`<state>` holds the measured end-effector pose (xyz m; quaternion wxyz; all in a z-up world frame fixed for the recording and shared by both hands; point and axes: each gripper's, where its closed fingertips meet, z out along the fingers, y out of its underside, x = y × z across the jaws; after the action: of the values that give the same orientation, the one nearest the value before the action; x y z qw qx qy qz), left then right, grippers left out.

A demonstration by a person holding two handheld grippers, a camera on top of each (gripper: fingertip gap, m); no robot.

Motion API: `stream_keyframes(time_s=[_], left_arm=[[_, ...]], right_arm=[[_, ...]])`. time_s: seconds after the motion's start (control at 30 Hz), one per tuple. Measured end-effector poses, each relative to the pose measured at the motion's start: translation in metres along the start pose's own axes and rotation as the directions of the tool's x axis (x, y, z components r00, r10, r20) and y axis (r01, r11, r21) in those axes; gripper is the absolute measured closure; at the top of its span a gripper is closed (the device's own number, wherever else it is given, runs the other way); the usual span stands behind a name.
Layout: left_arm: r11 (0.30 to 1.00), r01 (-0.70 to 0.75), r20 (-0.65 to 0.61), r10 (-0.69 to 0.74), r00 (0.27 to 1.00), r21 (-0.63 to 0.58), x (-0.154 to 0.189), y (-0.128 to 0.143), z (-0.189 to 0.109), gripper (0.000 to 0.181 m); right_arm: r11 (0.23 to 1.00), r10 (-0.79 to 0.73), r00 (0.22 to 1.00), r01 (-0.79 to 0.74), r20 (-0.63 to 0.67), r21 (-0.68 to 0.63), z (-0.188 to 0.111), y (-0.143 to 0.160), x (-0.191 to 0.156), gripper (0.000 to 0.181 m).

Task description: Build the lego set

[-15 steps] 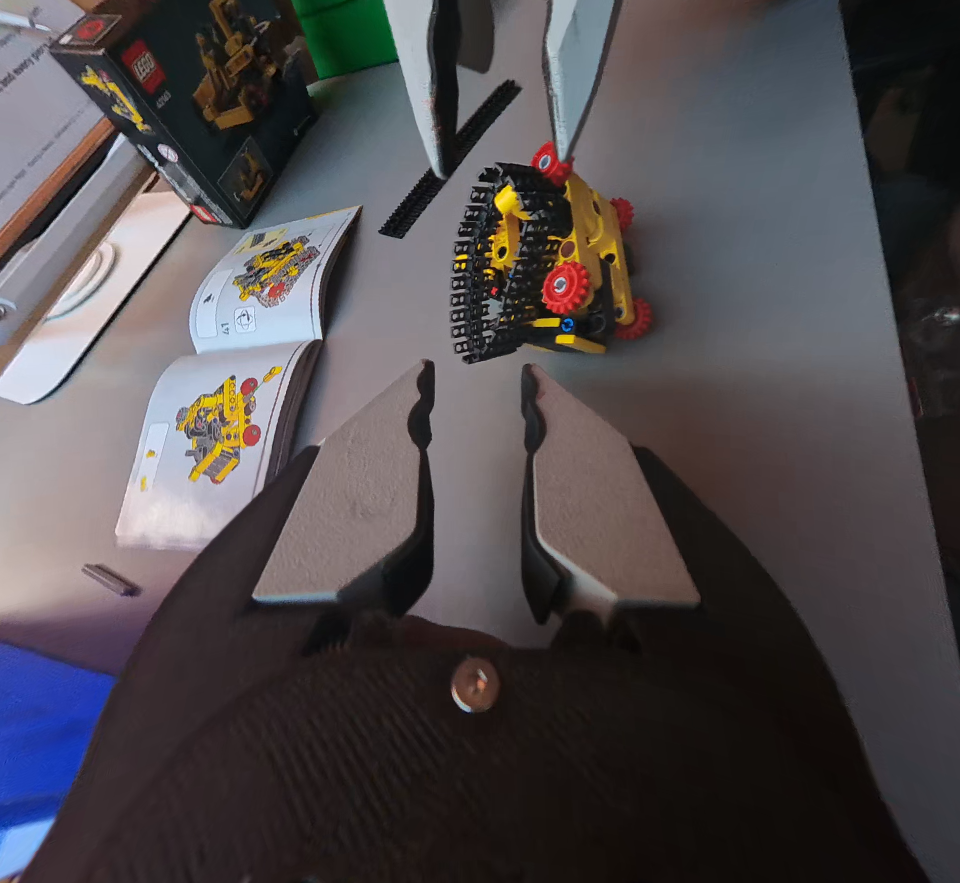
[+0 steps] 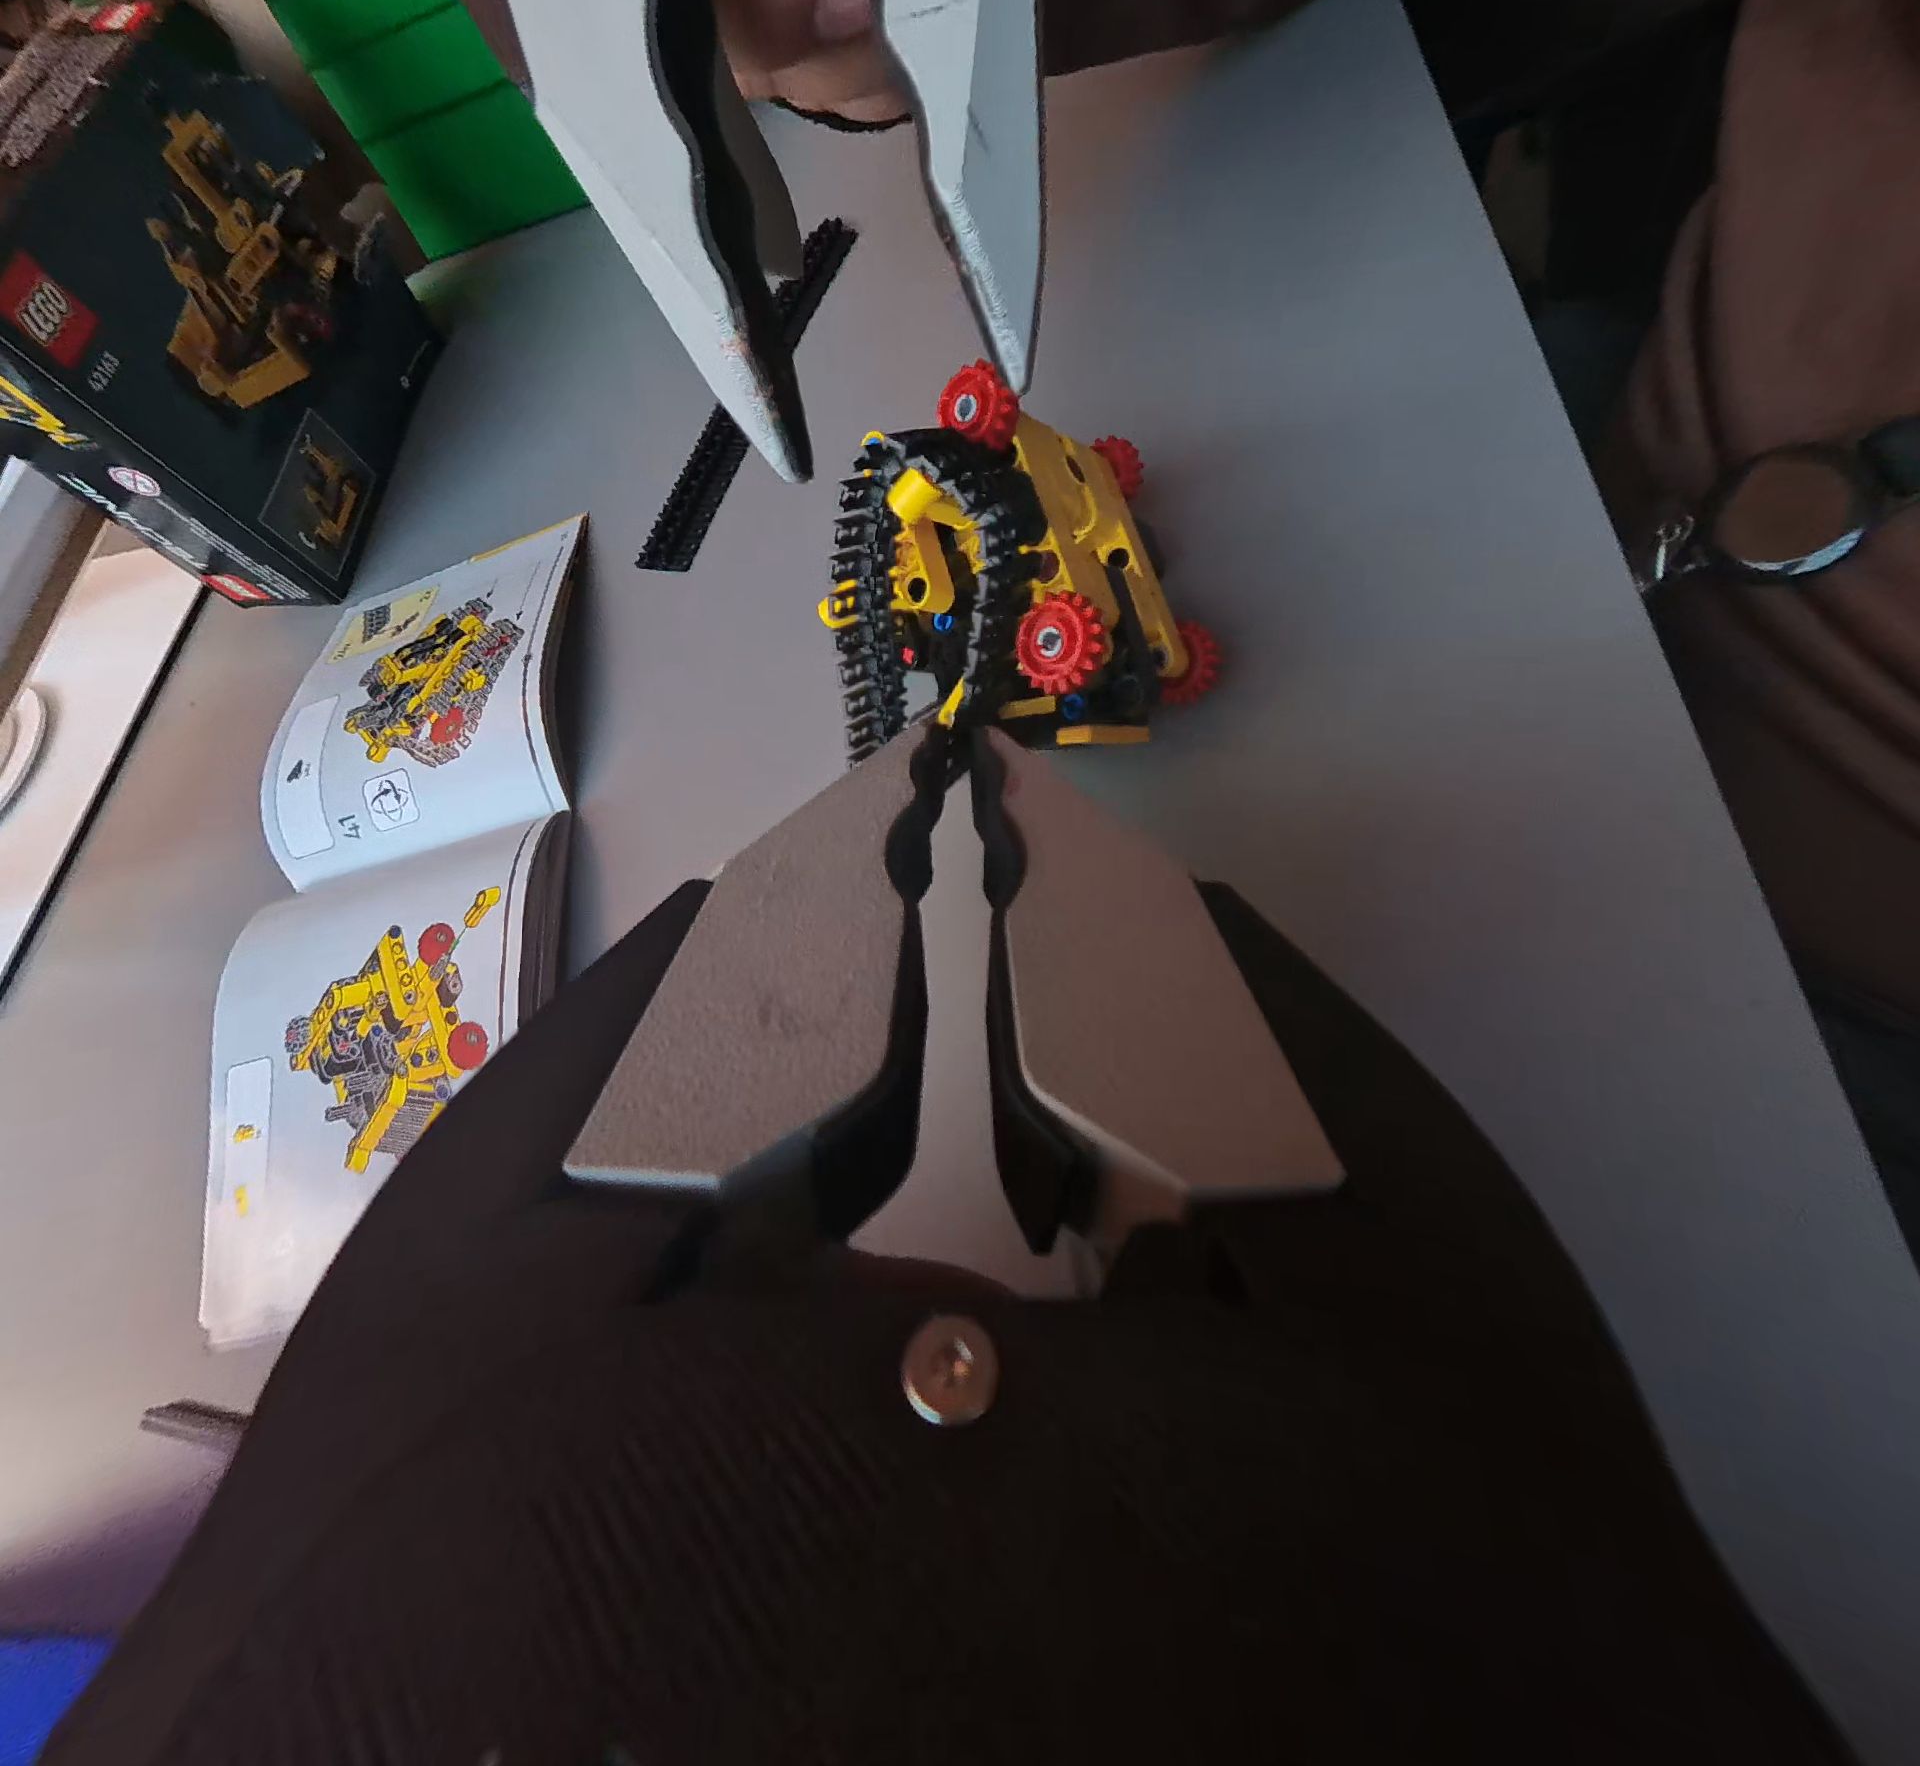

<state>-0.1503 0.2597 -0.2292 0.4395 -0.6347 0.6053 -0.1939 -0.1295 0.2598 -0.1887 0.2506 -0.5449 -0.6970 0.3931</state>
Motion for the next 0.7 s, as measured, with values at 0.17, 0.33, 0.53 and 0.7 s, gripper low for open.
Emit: stream_keyframes(time_s=[0.17,0.33,0.53,0.7], left_arm=[[0.999,0.051,-0.061,-0.051,0.997,-0.013,0.004,-0.006,-0.004,0.181],[0.975,0.163,-0.081,-0.176,0.981,-0.149,0.001,-0.008,-0.01,0.181],[0.898,0.37,-0.084,-0.399,0.913,-0.238,0.001,-0.019,-0.007,0.181],[0.86,0.451,-0.087,-0.482,0.872,-0.238,-0.001,-0.029,-0.006,0.181]], right_arm=[[0.999,-0.029,1.0,0.029,-0.002,-0.033,0.0,0.002,0.0,0.149],[0.993,-0.098,0.995,0.098,0.002,-0.066,-0.001,-0.002,-0.005,0.148],[0.958,-0.233,0.972,0.236,0.04,-0.164,0.001,0.0,-0.007,0.153],[0.931,-0.277,0.952,0.299,0.128,-0.208,-0.001,0.006,-0.007,0.164]])
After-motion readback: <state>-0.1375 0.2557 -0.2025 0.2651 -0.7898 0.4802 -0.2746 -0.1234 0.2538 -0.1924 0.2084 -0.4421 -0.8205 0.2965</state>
